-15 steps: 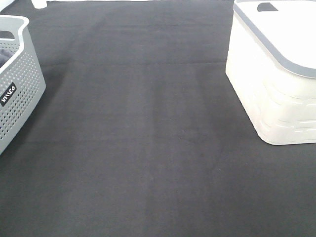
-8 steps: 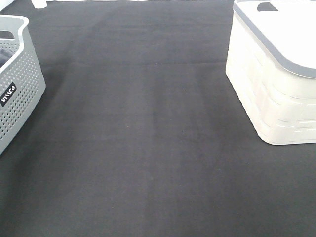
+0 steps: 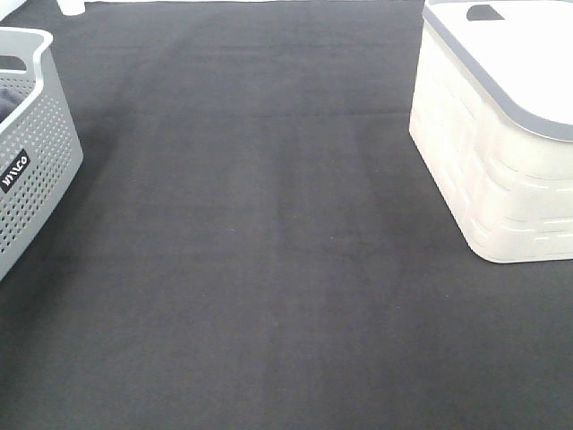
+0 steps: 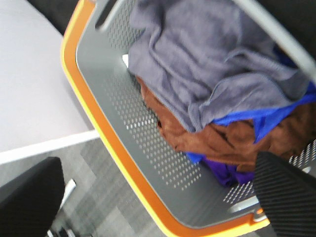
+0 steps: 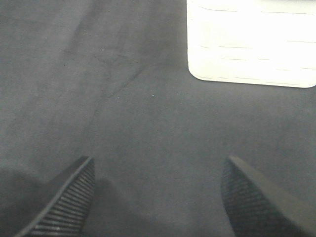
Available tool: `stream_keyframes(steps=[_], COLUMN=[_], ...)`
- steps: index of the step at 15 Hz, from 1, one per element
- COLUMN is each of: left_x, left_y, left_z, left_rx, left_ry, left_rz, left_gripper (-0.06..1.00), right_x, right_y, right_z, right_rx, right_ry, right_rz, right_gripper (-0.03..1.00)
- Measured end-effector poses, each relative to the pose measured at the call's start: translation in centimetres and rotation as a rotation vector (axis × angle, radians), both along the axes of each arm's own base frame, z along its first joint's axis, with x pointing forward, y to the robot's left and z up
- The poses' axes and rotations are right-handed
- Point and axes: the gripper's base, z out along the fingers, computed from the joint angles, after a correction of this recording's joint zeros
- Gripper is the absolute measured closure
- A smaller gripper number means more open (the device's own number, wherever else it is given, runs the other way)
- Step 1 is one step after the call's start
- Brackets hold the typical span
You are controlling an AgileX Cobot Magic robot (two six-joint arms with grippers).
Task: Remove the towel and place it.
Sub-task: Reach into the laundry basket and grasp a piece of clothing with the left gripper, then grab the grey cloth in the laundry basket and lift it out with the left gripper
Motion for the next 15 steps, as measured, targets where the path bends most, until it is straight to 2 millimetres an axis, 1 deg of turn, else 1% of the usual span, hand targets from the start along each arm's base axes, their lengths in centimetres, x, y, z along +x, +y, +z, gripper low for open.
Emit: stream_keyframes(steps=[1, 2, 5, 6, 7, 9, 10, 11, 14, 15], left_x=[0.7, 1.6, 3.9, 5.0, 6.4, 8.2, 9.0, 9.2, 11.2, 11.8], left_y=[0.8, 1.2, 1.6, 1.8, 2.1, 2.5, 2.6, 2.7, 3.0, 3.1], left_z=[-0.8, -1.7, -4.4, -5.8, -7.8, -10.9, -12.1, -12.6, -15.9, -17.3], left_rx=[0.002, -0.001, 0.023, 0.028, 0.042, 0.036, 0.030, 0.028, 0.020, 0.025], left_ry=[0.032, 0.065, 0.172, 0.220, 0.289, 0.374, 0.397, 0.406, 0.439, 0.461], left_rz=[0.017, 0.017, -0.049, -0.072, -0.111, -0.132, -0.135, -0.137, -0.151, -0.163], left_gripper=[-0.03, -0.03, -0.03, -0.03, -0.03, -0.03, -0.03, -0.03, -0.03, -0.03], right_x=[0.0, 0.0, 0.0, 0.0, 0.0, 0.0, 0.0, 0.0, 0.0, 0.0], right_y=[0.0, 0.0, 0.0, 0.0, 0.0, 0.0, 0.0, 0.0, 0.0, 0.0], right_z=[0.0, 0.0, 0.0, 0.0, 0.0, 0.0, 0.0, 0.0, 0.0, 0.0], right_rx=[0.000, 0.000, 0.000, 0.000, 0.000, 0.000, 0.000, 0.000, 0.000, 0.000], right_ry=[0.000, 0.000, 0.000, 0.000, 0.000, 0.000, 0.000, 0.000, 0.000, 0.000], right_rz=[0.000, 0.000, 0.000, 0.000, 0.000, 0.000, 0.000, 0.000, 0.000, 0.000], right_gripper=[0.27, 0.27, 0.27, 0.27, 0.27, 0.27, 0.27, 0.27, 0.27, 0.27])
